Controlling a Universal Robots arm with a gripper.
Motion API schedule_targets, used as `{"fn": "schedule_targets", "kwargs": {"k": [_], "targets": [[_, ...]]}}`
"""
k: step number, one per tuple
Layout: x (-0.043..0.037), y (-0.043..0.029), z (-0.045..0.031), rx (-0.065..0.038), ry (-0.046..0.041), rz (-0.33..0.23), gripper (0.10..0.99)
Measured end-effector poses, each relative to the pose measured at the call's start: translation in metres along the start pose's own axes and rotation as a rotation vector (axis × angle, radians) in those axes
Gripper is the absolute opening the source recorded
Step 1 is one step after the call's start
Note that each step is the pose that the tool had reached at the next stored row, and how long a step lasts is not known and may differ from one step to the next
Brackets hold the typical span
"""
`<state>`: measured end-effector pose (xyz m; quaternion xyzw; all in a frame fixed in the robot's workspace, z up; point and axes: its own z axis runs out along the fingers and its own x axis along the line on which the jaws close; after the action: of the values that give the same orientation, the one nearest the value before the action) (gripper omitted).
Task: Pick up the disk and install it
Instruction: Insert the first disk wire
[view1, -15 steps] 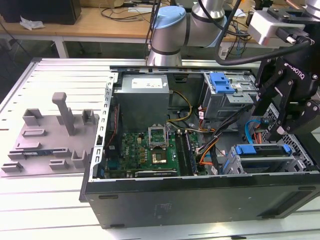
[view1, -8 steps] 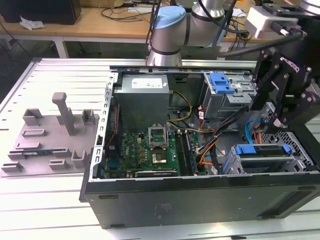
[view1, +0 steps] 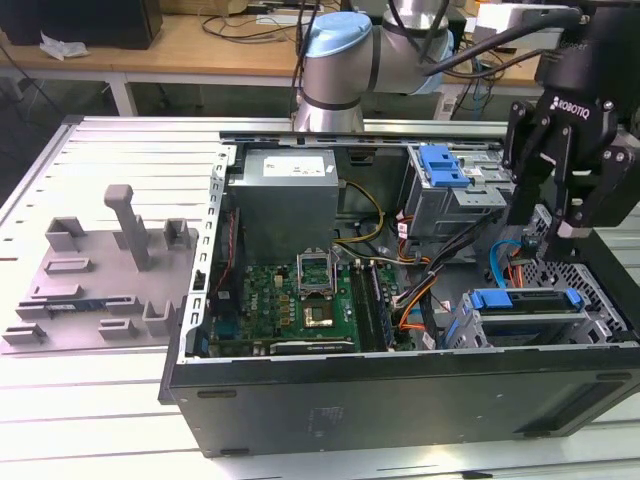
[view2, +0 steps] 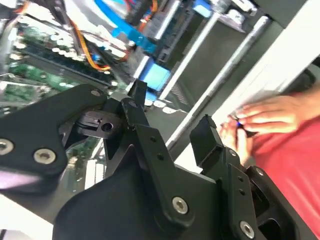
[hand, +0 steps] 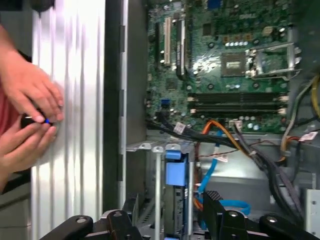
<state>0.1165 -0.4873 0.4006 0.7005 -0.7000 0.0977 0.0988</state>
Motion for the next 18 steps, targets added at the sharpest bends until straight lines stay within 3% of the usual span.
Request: {"fn": "schedule_targets", "kwargs": {"k": [2, 9, 12, 14, 15, 16, 18], "targets": [[-0.0001, 0.0000, 0.0002, 0.010, 0.0034, 0.013, 0.624], [-0.0028, 0.0013, 0.0032, -0.002, 0.0039, 0.081, 0.624], [-0.0249, 0.0073, 0.0038, -0.001, 0.0061, 0.082, 0.624], [-0.0337, 0.0077, 0.0035, -0.001, 0.0078, 0.082, 0.624], [-0.0375, 0.0079, 0.0033, 0.000, 0.0116, 0.081, 0.624], [-0.0404, 0.0078, 0.0030, 0.000, 0.0214, 0.081, 0.624], [-0.0437, 0.0078, 0.0026, 0.002, 0.0522, 0.081, 0.624]]}}
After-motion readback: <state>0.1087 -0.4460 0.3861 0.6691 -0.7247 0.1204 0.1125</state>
